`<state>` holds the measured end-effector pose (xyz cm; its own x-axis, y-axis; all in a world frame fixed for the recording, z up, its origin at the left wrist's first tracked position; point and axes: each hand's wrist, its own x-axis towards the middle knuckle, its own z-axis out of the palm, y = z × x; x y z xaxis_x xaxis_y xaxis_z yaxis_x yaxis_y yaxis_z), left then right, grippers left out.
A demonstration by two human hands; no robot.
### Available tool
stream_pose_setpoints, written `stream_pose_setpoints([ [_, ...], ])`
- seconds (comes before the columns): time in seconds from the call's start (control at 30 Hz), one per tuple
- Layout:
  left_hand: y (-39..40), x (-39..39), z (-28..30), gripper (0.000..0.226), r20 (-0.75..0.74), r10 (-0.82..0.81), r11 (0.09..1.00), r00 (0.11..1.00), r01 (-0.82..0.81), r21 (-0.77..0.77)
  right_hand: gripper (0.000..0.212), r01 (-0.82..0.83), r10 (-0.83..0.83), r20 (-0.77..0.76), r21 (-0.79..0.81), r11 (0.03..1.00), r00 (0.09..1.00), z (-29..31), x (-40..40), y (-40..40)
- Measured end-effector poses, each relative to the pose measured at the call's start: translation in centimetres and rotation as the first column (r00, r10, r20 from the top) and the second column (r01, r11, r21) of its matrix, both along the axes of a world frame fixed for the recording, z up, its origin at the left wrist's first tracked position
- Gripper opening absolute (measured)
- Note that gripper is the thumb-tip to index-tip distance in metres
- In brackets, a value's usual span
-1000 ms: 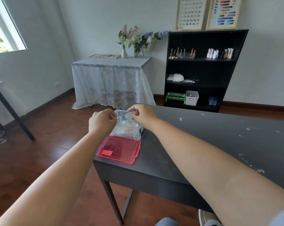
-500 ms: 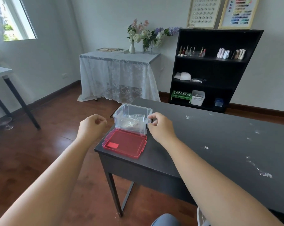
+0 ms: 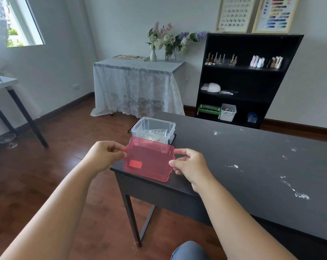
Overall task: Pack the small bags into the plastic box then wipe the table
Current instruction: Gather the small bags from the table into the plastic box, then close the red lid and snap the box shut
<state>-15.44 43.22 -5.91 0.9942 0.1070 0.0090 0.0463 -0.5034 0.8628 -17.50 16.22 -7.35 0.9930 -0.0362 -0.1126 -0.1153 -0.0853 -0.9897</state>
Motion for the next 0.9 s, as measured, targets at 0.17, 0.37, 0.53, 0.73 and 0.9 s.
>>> stream_pose_setpoints([
  [0.17,-1.2,-0.7,2.6,0.016,0.191,0.035,0.965,0.981,0.017,-0.262,0.029,0.011,-0.01,0.286,-0.001,1.0,0.958,2.8,-0.4,-0.5],
  [0.37,-3.3,1.6,4.4,0.031,0.199,0.109,0.865,0.974,0.006,-0.501,0.036,0.185,-0.022,0.534,-0.254,0.949,0.845,4.1,1.8,0.6],
  [0.53,-3.9,4.4,4.0,0.028,0.075,0.12,0.881,0.99,-0.071,-0.467,0.041,0.155,0.118,0.488,-0.483,0.862,0.865,2.9,4.2,1.9],
  [0.73,-4.6,7.2,2.1,0.023,0.075,0.136,0.969,0.988,-0.117,-0.217,0.041,0.106,0.167,0.417,-0.558,0.823,0.893,1.5,6.2,2.8],
  [0.9,-4.5,8.4,1.2,0.035,0.115,0.113,0.993,0.987,-0.107,-0.058,0.038,0.101,0.169,0.374,-0.605,0.79,0.912,0.5,7.0,2.9],
])
